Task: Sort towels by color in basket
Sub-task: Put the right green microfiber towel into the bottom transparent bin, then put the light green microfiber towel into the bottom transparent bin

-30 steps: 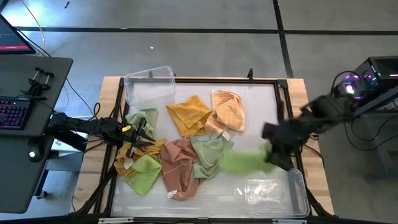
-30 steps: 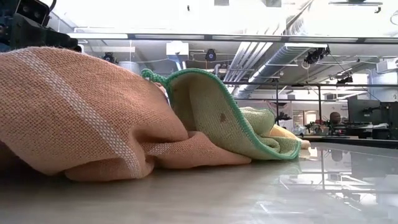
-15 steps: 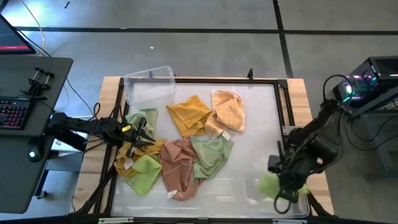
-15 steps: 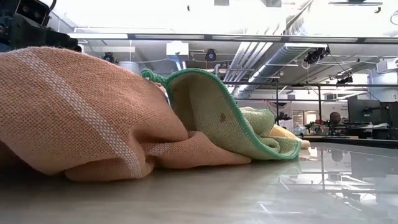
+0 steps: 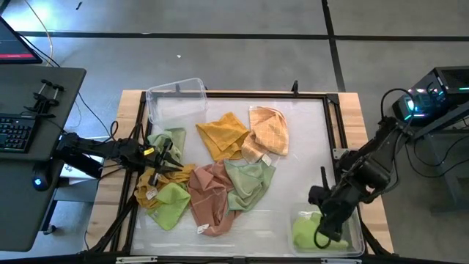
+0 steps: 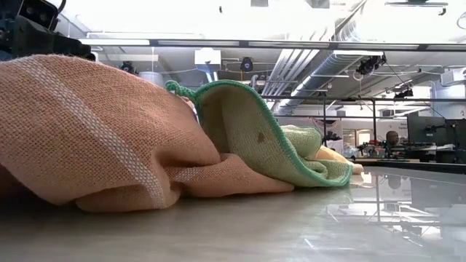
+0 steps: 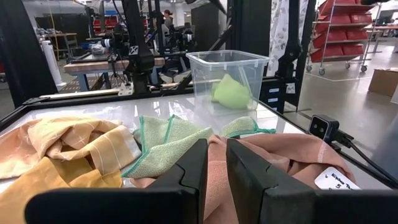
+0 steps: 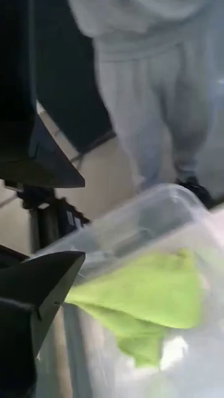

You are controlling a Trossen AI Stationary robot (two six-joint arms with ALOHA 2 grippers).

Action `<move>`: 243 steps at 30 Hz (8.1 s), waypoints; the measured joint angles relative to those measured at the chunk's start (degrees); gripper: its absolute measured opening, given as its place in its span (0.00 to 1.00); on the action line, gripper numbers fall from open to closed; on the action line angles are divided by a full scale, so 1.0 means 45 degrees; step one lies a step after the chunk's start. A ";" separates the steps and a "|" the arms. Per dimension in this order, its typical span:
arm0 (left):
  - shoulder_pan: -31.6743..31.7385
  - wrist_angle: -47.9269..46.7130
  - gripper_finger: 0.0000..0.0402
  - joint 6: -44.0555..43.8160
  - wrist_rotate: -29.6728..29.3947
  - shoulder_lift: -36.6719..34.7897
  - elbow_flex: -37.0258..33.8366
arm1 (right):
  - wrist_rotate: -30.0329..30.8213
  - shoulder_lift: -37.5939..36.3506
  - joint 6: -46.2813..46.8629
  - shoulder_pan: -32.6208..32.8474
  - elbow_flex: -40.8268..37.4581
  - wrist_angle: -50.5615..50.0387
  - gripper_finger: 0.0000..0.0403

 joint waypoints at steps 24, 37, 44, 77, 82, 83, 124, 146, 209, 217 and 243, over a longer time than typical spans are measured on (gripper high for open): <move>-0.0002 -0.0001 0.12 0.0000 -0.0010 0.0004 -0.0001 | 0.2785 0.6683 -1.5850 -0.7490 -0.0005 0.4063 0.58; 0.0001 -0.0002 0.12 0.0000 -0.0015 -0.0001 -0.0003 | 0.2518 0.9371 -1.5162 -0.7687 0.0053 0.3980 0.14; -0.0003 -0.0003 0.12 0.0000 -0.0044 0.0001 -0.0003 | 0.4311 0.5912 -1.2924 -0.6925 -0.0013 0.1641 0.07; -0.0001 0.0001 0.12 0.0000 0.0000 0.0003 -0.0003 | 0.4628 0.0026 0.6841 0.3407 -0.0024 -0.2592 0.02; -0.0004 0.0001 0.12 0.0000 -0.0003 0.0004 -0.0002 | 0.4617 0.1216 0.6854 0.3407 -0.0024 -0.1964 0.02; -0.0001 0.0000 0.12 0.0000 -0.0003 0.0004 -0.0002 | 0.4609 0.1480 0.6926 0.3403 -0.0024 -0.1777 0.02; -0.0004 0.0001 0.12 0.0000 -0.0034 -0.0001 0.0001 | 0.5191 0.1515 0.4510 0.1220 -0.0959 0.3837 0.16; 0.0001 0.0001 0.12 0.0000 -0.0015 -0.0001 -0.0003 | 0.3069 0.3286 -1.0442 -0.8197 -0.4595 1.0846 0.58; -0.0257 -0.3526 0.12 -0.2126 -0.0376 0.5374 0.7653 | 0.6518 0.3944 -0.5871 -0.8814 -0.4590 1.9135 0.59; -0.0900 -0.4023 0.12 -0.6234 0.3144 0.7308 0.9057 | 0.6044 0.3939 -0.6346 -0.8211 -0.4590 1.8791 0.59; -0.4006 -0.8940 0.30 -0.5544 -0.1017 1.4929 0.8968 | 0.5621 0.3934 -0.8195 -0.6313 -0.4590 1.5098 0.59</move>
